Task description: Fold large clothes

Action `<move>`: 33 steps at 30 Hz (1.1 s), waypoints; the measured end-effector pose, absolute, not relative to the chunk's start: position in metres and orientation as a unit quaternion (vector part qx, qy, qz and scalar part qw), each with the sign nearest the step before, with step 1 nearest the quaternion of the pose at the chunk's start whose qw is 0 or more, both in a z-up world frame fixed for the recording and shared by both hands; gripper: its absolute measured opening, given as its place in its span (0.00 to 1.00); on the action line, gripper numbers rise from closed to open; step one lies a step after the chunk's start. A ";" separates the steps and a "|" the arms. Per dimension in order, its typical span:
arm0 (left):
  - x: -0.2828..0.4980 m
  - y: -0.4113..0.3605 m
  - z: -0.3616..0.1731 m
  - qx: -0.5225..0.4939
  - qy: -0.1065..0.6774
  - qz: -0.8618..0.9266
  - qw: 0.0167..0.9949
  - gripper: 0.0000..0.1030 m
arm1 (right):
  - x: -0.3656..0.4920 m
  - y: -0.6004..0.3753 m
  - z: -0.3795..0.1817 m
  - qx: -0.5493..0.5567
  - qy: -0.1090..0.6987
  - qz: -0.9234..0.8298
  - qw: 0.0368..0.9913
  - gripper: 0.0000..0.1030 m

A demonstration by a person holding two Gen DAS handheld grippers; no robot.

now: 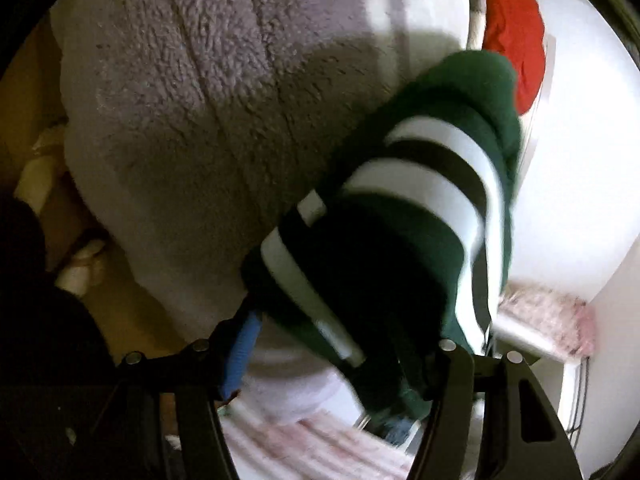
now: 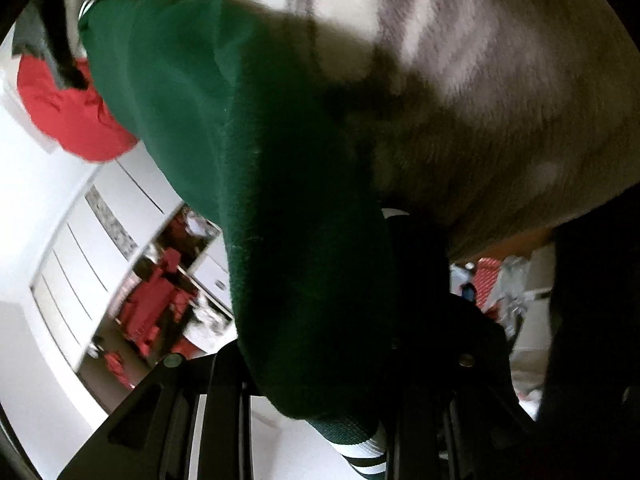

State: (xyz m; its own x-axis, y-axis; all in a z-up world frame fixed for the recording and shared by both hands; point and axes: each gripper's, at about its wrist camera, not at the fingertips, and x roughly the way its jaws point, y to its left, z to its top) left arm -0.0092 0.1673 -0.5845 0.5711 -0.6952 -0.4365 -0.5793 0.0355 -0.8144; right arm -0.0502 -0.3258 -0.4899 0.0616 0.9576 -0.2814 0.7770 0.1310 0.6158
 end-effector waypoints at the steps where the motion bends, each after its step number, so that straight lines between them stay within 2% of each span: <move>1: -0.008 0.168 -0.582 -0.689 0.446 -0.047 0.569 0.55 | -0.049 -0.326 -0.488 0.632 0.677 0.139 0.350 0.28; 2: -0.005 0.169 -0.577 -0.679 0.438 -0.042 0.588 0.51 | -0.046 -0.328 -0.488 0.619 0.682 0.145 0.362 0.29; 3: -0.005 0.169 -0.572 -0.670 0.435 -0.040 0.600 0.33 | -0.043 -0.329 -0.485 0.600 0.689 0.152 0.377 0.30; 4: -0.003 0.172 -0.563 -0.659 0.431 -0.042 0.615 0.01 | -0.041 -0.331 -0.482 0.577 0.699 0.157 0.393 0.35; 5: -0.006 0.175 -0.553 -0.642 0.434 -0.035 0.631 0.03 | -0.040 -0.332 -0.480 0.553 0.708 0.160 0.409 0.37; 7: -0.010 0.182 -0.535 -0.624 0.427 -0.029 0.654 0.04 | -0.036 -0.336 -0.473 0.504 0.725 0.164 0.439 0.45; 11: -0.037 0.213 -0.516 -0.578 0.445 0.001 0.685 0.04 | -0.041 -0.349 -0.471 0.432 0.753 0.143 0.476 0.47; 14: -0.050 0.230 -0.524 -0.554 0.482 0.019 0.679 0.01 | -0.046 -0.356 -0.476 0.425 0.761 0.137 0.471 0.47; 18: -0.050 0.248 -0.510 -0.552 0.492 0.018 0.673 0.07 | -0.051 -0.349 -0.489 0.447 0.751 0.153 0.461 0.52; 20: -0.041 0.248 -0.497 -0.540 0.496 0.019 0.680 0.26 | -0.054 -0.341 -0.494 0.449 0.742 0.157 0.472 0.51; 21: -0.037 0.250 -0.494 -0.534 0.492 0.013 0.688 0.46 | -0.056 -0.338 -0.493 0.443 0.736 0.152 0.488 0.37; 22: -0.032 0.250 -0.492 -0.524 0.491 0.009 0.696 0.55 | -0.058 -0.334 -0.491 0.440 0.733 0.155 0.495 0.24; 23: -0.021 0.249 -0.493 -0.510 0.493 0.003 0.705 0.55 | -0.063 -0.330 -0.490 0.436 0.731 0.154 0.502 0.22; 25: 0.006 0.243 -0.493 -0.481 0.506 -0.012 0.716 0.55 | -0.069 -0.329 -0.479 0.409 0.732 0.146 0.525 0.08; 30: 0.050 0.222 -0.517 -0.417 0.548 -0.030 0.724 0.55 | -0.073 -0.335 -0.479 0.388 0.741 0.121 0.534 0.07; 31: 0.050 0.220 -0.516 -0.415 0.544 -0.030 0.728 0.43 | -0.072 -0.334 -0.483 0.390 0.744 0.119 0.530 0.07; 33: 0.048 0.213 -0.506 -0.398 0.540 -0.037 0.740 0.27 | -0.067 -0.334 -0.485 0.386 0.746 0.117 0.529 0.07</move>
State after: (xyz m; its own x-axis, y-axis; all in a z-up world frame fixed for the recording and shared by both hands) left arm 0.0485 0.2130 -0.5062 0.4136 -0.4853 -0.7704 -0.3755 0.6799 -0.6299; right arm -0.0675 -0.3340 -0.4852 -0.1420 0.7004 -0.6994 0.4522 0.6745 0.5836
